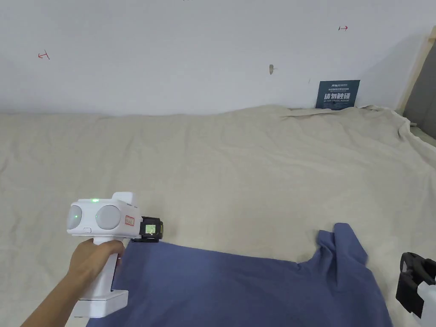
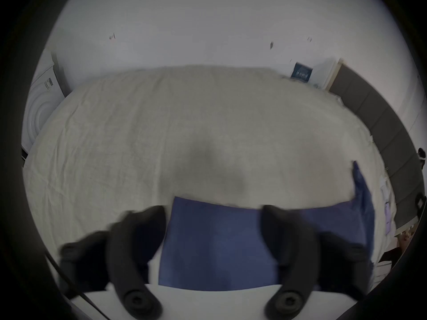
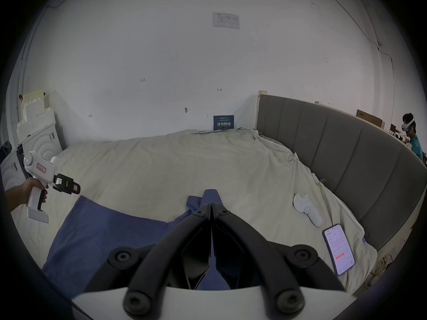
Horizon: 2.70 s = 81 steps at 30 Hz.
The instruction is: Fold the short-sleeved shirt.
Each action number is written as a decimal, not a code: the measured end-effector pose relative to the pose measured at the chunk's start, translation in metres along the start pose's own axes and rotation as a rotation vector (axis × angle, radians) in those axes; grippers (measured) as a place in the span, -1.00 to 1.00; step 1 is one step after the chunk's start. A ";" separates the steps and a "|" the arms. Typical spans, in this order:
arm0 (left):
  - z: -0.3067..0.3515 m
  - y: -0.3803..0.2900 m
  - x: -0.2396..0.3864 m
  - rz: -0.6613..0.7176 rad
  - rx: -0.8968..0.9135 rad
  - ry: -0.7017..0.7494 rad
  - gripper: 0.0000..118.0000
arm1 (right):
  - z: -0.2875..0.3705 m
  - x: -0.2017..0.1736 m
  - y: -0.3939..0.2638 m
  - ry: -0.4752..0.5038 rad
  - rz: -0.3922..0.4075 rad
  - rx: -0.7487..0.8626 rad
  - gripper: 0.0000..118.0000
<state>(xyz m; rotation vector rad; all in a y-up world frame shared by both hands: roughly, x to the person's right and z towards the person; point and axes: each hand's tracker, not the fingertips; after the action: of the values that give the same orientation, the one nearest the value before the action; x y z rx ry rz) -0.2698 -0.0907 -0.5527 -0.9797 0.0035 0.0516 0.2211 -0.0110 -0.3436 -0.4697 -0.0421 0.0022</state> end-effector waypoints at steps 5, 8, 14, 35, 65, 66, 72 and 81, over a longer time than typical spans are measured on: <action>-0.041 0.002 -0.008 -0.014 -0.097 0.034 0.72 | -0.016 0.013 -0.010 -0.012 0.001 -0.040 -1.00; -0.054 -0.004 -0.008 -0.018 -0.136 0.041 0.62 | -0.016 0.015 -0.012 -0.023 0.000 -0.052 -1.00; -0.052 -0.008 0.000 -0.022 -0.129 -0.002 -0.26 | -0.017 0.021 -0.013 -0.034 -0.003 -0.081 -1.00; 0.088 -0.035 0.005 -0.087 0.105 -0.090 -0.95 | -0.189 0.046 -0.025 0.053 -0.024 -0.496 0.76; 0.213 -0.036 -0.033 0.003 0.291 -0.025 -0.96 | 0.001 0.007 0.122 0.261 0.047 -0.058 -0.96; 0.224 -0.031 -0.033 -0.007 0.313 -0.011 -0.96 | 0.006 0.004 0.131 0.266 0.047 -0.034 -0.96; 0.290 0.012 -0.048 -0.001 0.453 0.038 -0.96 | 0.024 -0.006 0.195 0.281 0.049 0.096 -0.96; 0.365 0.090 -0.058 -0.027 0.635 0.116 -0.96 | 0.028 -0.018 0.293 0.279 0.075 0.274 -0.96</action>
<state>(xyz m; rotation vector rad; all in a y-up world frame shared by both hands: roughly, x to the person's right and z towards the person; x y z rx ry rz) -0.3396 0.2601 -0.4225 -0.3467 0.1070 -0.0308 0.2043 0.2630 -0.4521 -0.1946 0.2474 0.0157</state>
